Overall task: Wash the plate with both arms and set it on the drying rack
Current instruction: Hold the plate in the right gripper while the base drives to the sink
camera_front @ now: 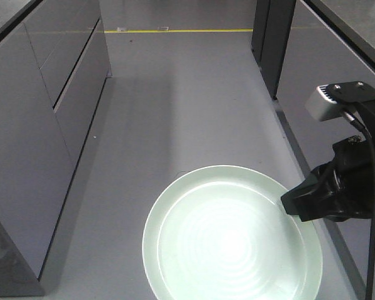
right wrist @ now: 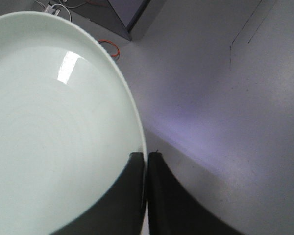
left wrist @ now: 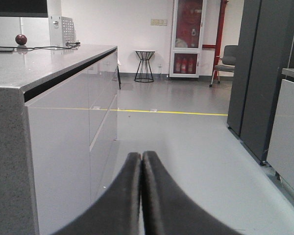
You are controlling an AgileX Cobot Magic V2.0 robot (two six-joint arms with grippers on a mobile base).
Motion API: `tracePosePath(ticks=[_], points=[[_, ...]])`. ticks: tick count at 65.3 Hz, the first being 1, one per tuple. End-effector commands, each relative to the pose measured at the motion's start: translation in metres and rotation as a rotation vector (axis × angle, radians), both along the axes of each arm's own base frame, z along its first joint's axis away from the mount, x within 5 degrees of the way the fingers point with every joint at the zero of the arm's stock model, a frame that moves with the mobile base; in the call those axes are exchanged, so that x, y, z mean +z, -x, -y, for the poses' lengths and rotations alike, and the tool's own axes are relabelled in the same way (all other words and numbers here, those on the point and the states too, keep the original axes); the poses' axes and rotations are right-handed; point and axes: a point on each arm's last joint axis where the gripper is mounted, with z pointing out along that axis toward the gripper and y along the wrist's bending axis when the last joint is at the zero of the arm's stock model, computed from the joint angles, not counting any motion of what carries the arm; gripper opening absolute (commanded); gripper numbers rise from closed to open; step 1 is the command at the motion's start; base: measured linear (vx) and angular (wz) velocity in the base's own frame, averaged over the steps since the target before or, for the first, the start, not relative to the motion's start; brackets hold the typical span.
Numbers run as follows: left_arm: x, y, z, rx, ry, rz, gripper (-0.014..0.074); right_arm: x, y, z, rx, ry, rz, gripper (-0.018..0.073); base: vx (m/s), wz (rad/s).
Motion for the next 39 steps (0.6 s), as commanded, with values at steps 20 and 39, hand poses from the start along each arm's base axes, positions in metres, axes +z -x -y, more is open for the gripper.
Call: tracePosePath(ticks=[20,39], points=[[0.0166,0.0031,0.0002,-0.003,0.002,0.117,-0.0006,0.0135,0.0026,-0.0016,-0.003,-0.051,0.061,-0.0008,0.21,0.02],[0.0166,0.0031,0.0002,-0.003,0.002,0.117,-0.0006,0.0135,0.0026,-0.0016,-0.003,-0.051,0.061,-0.0008,0.22,0.01]])
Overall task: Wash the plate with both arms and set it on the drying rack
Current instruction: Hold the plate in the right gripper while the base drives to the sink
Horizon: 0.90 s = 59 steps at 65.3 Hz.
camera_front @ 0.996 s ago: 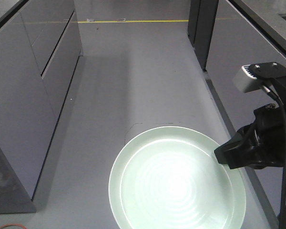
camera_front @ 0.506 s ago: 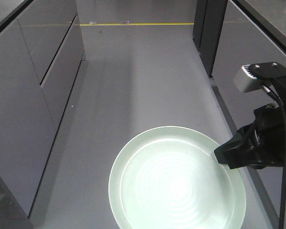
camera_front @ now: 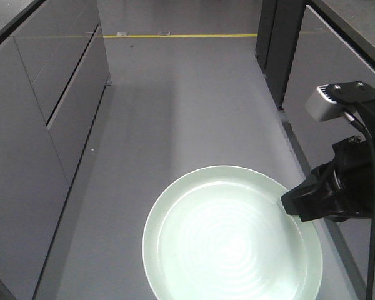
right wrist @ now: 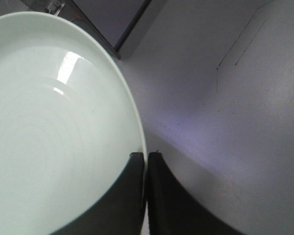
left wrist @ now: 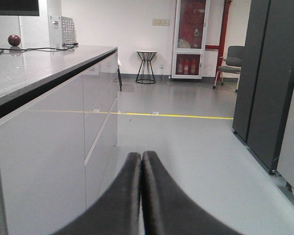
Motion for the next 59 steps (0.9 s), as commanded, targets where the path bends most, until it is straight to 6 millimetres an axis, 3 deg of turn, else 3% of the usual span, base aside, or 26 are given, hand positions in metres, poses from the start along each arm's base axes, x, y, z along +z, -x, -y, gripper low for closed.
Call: tracePosePath(ticks=[1,59], points=[[0.0166,0.0031,0.0002,-0.003,0.002,0.117,-0.0006,0.0135,0.0026,-0.0016,-0.003,-0.051,0.061,-0.0008,0.23,0.01],[0.0166,0.0031,0.0002,-0.003,0.002,0.117,-0.0006,0.0135,0.0026,-0.0016,-0.003,-0.051,0.061,-0.0008,0.25,0.02]])
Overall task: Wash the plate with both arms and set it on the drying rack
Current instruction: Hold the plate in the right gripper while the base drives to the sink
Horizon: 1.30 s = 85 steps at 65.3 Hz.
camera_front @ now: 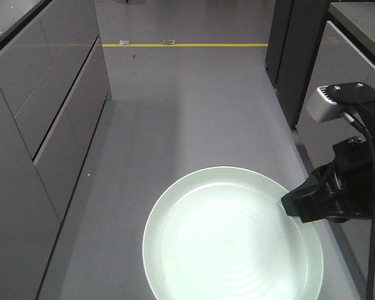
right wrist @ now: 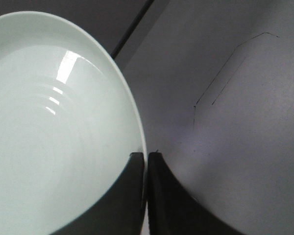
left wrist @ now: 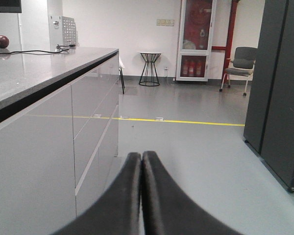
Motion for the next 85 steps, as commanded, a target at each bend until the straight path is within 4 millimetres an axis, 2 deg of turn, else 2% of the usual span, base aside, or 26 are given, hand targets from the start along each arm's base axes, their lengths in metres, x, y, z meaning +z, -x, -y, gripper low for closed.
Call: tracePosePath(ticks=[1,85], points=[[0.0166,0.0031,0.0002,-0.003,0.002,0.117,-0.0006,0.0137,0.0021,-0.0016,-0.006,-0.053,0.066,-0.0008,0.26,0.04],[0.0166,0.0031,0.0002,-0.003,0.002,0.117,-0.0006,0.0137,0.0021,-0.0016,-0.006,-0.053,0.066,-0.0008,0.25,0.01]])
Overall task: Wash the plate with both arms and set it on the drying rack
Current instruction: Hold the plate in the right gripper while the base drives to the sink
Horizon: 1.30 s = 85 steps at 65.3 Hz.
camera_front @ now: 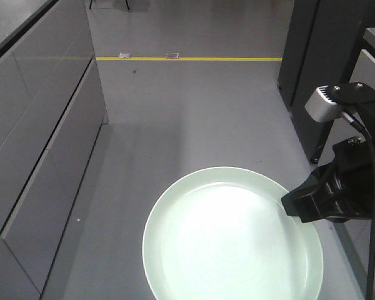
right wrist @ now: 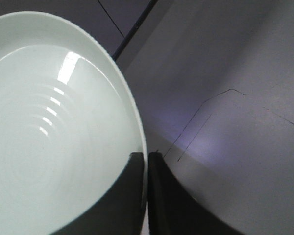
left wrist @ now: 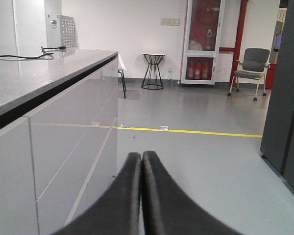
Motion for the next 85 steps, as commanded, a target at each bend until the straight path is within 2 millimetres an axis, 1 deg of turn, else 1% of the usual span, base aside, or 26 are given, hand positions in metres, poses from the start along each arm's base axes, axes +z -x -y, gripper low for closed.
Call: tracePosePath(ticks=[1,85], points=[[0.0166,0.0031,0.0002,-0.003,0.002,0.117,-0.0006,0.0138,0.0021,-0.0016,-0.006,-0.053,0.067,-0.0008,0.25,-0.04],[0.0166,0.0031,0.0002,-0.003,0.002,0.117,-0.0006,0.0138,0.0021,-0.0016,-0.006,-0.053,0.067,-0.0008,0.24,-0.11]])
